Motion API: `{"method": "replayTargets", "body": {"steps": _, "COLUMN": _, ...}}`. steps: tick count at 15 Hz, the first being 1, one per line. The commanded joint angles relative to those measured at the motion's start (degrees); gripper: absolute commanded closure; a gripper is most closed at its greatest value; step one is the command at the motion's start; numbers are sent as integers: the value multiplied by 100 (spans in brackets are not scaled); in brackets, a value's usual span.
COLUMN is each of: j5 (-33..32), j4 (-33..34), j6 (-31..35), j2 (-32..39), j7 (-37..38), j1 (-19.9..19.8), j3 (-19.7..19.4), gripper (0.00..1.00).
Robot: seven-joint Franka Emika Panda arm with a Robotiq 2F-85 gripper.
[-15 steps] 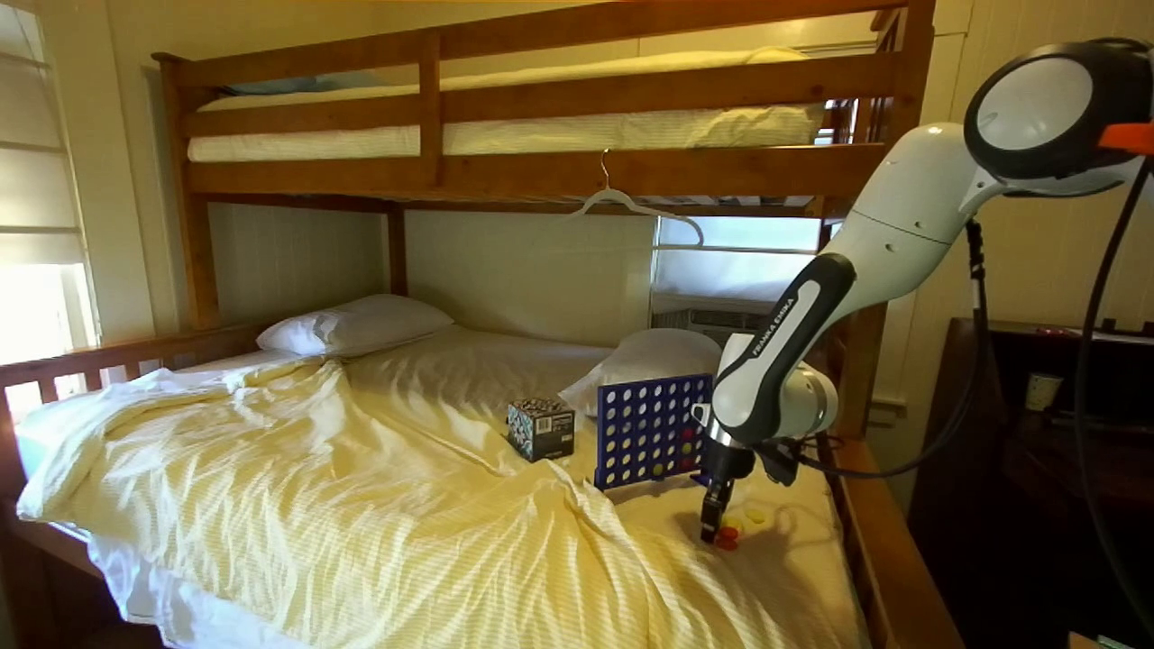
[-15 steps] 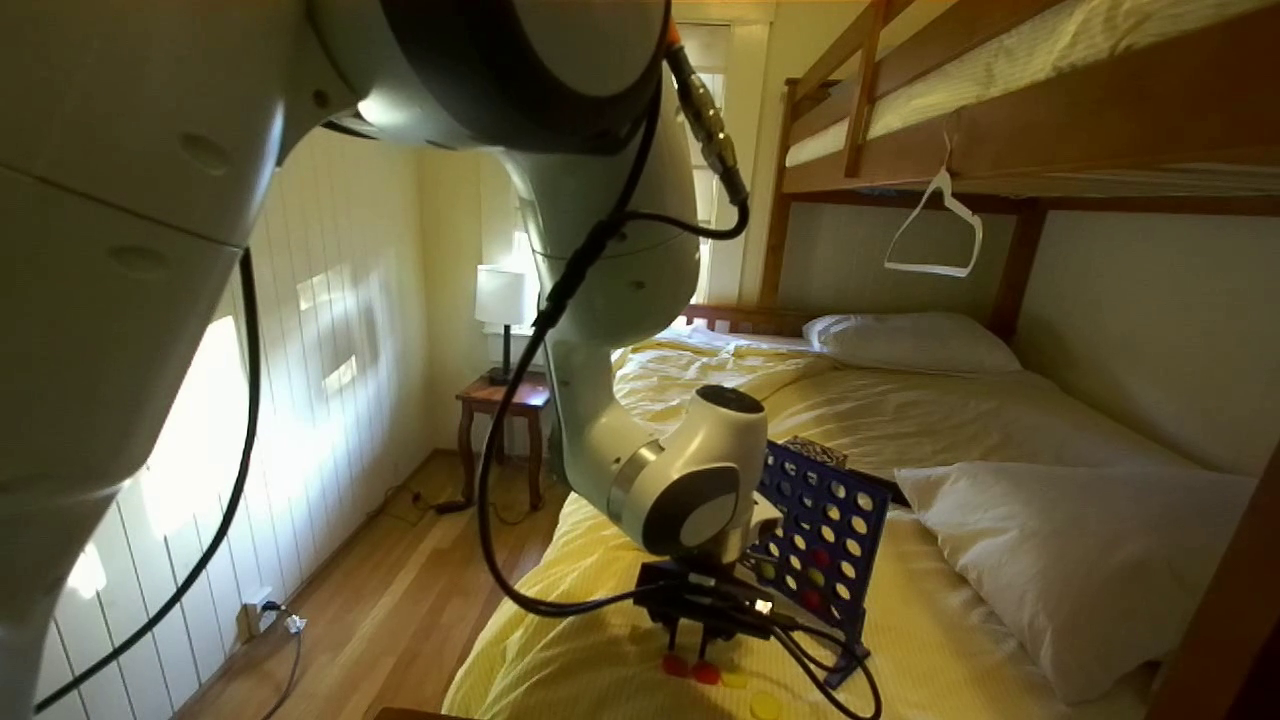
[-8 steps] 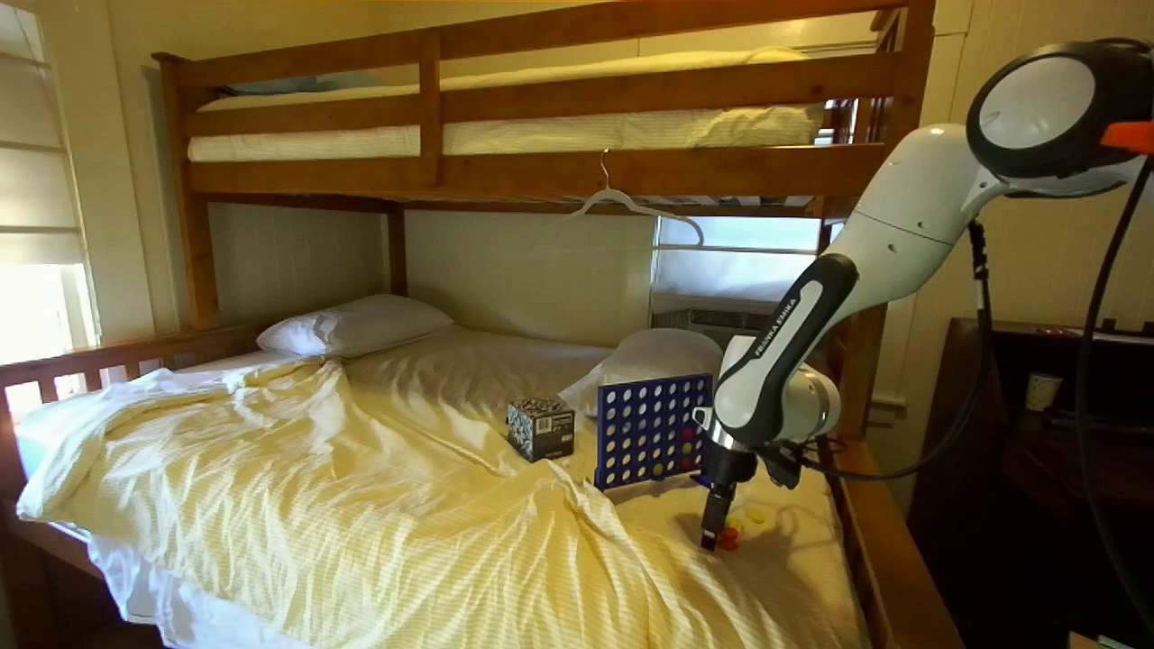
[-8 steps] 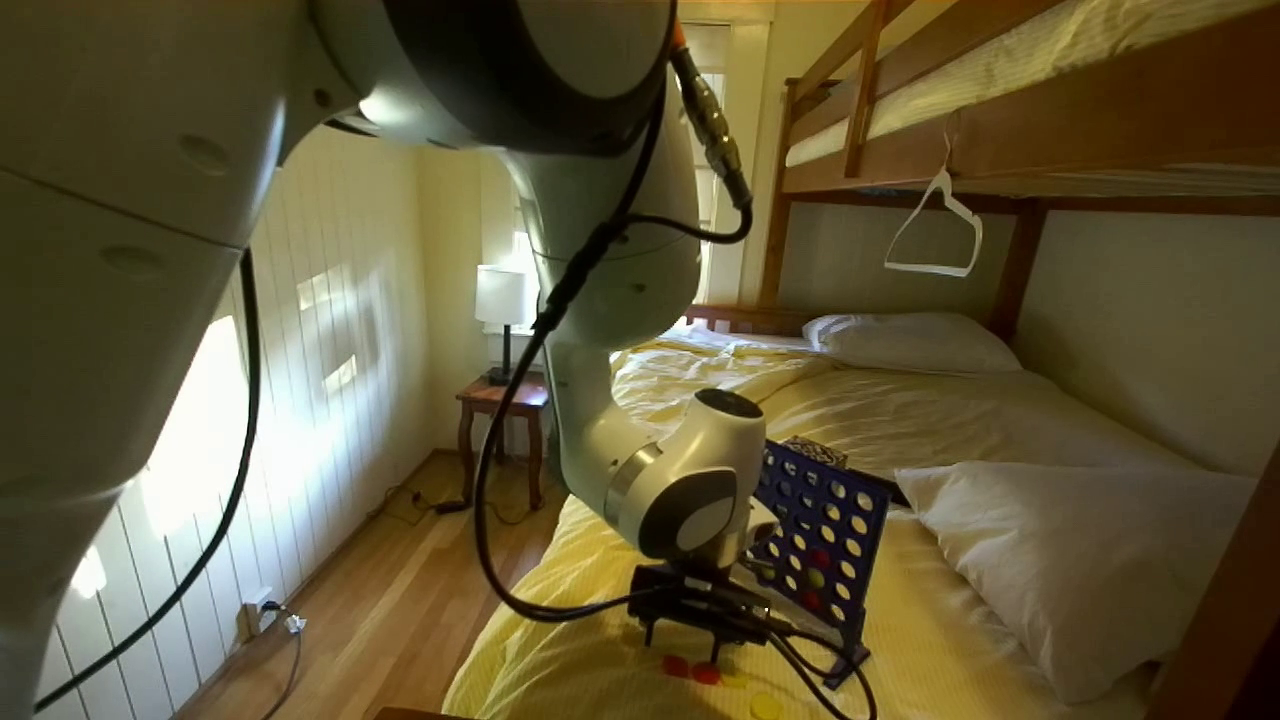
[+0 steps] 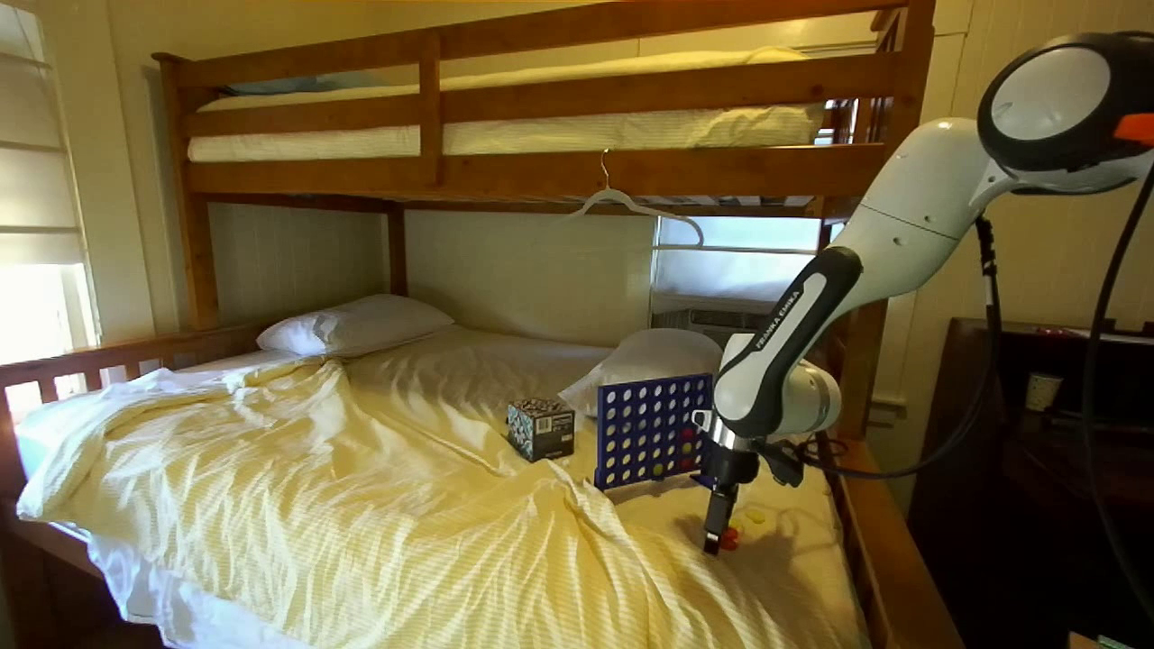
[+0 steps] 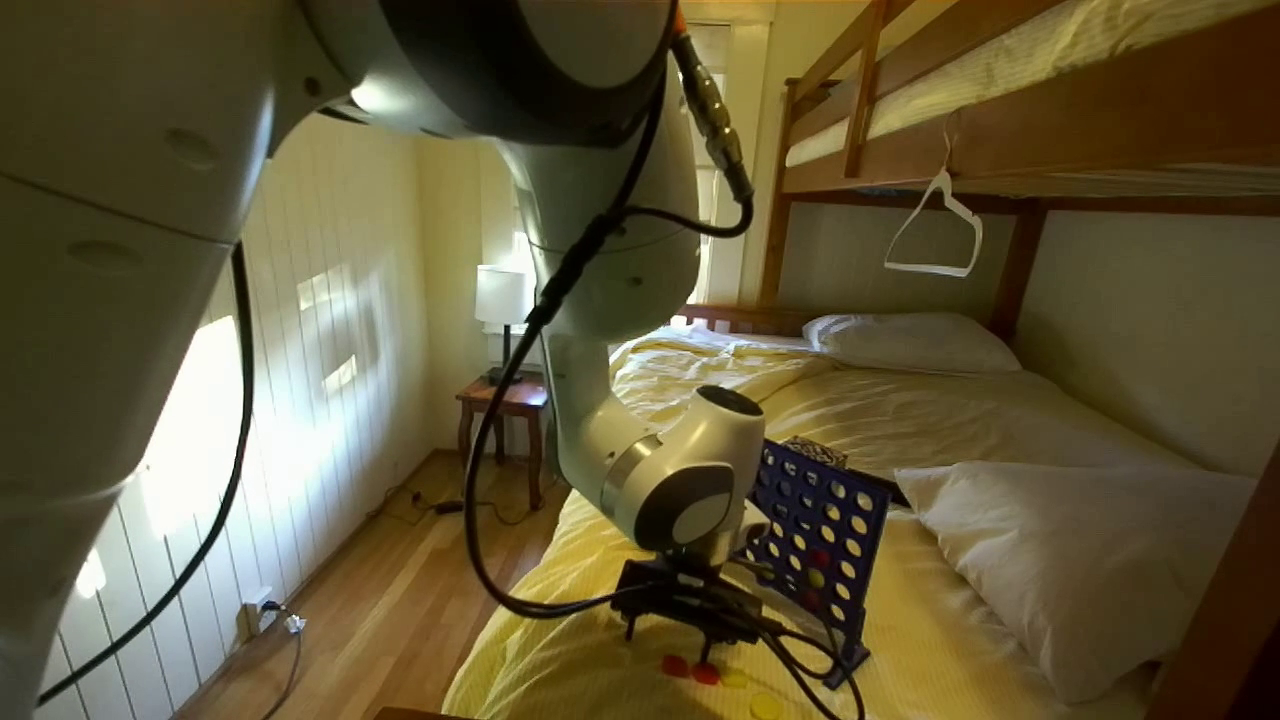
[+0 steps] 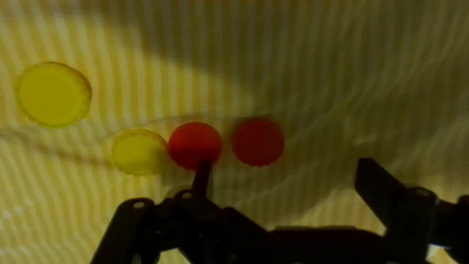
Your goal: Pick up the orange object and put it in the blue object
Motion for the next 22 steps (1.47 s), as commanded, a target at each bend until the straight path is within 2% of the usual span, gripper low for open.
{"method": "replayTargets", "body": {"steps": 1, "j5": 281, "j4": -159, "j6": -262, "j2": -257, "j7": -255, "j1": -143, "j3": 147, "gripper": 0}}
{"method": "replayTargets", "body": {"steps": 10, "j5": 427, "j4": 11, "j6": -662, "j2": -172, "j7": -289, "j1": -3, "j3": -8, "gripper": 2}}
{"method": "replayTargets", "body": {"steps": 11, "j5": 422, "j4": 23, "j6": -657, "j2": -161, "j7": -285, "j1": 4, "j3": -20, "gripper": 4}}
{"method": "replayTargets", "body": {"steps": 12, "j5": 403, "j4": 66, "j6": -648, "j2": -120, "j7": -267, "j1": 18, "j3": -45, "gripper": 19}}
{"method": "replayTargets", "body": {"steps": 13, "j5": 382, "j4": 86, "j6": -636, "j2": -104, "j7": -231, "j1": 39, "j3": -76, "gripper": 20}}
{"method": "replayTargets", "body": {"steps": 14, "j5": 374, "j4": 117, "j6": -627, "j2": -76, "j7": -236, "j1": 44, "j3": -88, "gripper": 16}}
{"method": "replayTargets", "body": {"steps": 16, "j5": 366, "j4": 150, "j6": -640, "j2": -47, "j7": -231, "j1": 52, "j3": -103, "gripper": 23}}
{"method": "replayTargets", "body": {"steps": 17, "j5": 360, "j4": 169, "j6": -656, "j2": -26, "j7": -235, "j1": 54, "j3": -108, "gripper": 16}}
{"method": "replayTargets", "body": {"steps": 18, "j5": 353, "j4": 183, "j6": -657, "j2": -8, "j7": -227, "j1": 60, "j3": -116, "gripper": 18}}
{"method": "replayTargets", "body": {"steps": 22, "j5": 314, "j4": 255, "j6": -633, "j2": 85, "j7": -173, "j1": 86, "j3": -169, "gripper": 13}}
